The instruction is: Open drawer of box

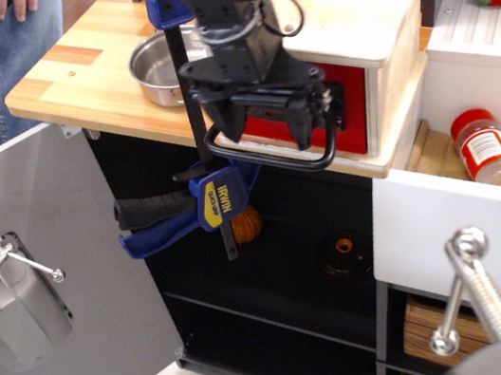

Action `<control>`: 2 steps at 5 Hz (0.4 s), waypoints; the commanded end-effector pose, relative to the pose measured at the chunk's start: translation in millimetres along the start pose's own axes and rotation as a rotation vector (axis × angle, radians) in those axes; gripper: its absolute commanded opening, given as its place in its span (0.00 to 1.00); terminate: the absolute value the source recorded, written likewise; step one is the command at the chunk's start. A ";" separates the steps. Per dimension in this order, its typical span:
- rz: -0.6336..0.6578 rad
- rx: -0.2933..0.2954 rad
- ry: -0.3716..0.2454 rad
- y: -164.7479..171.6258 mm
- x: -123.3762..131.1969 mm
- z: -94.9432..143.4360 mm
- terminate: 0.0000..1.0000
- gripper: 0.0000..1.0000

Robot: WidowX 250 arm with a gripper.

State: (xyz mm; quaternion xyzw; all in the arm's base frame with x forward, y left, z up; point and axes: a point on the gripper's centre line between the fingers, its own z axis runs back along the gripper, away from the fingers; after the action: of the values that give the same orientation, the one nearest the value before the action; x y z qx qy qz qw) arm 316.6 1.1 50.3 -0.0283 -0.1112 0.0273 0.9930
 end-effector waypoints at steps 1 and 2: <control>-0.009 0.041 -0.030 -2.4 11.5 -6.6 0.00 1.00; -0.025 0.062 -0.027 -5.1 3.4 -14.2 0.00 1.00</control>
State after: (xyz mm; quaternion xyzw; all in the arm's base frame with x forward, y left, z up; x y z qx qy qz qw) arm 316.7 -2.8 35.3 0.0017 -0.1150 0.0265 0.9930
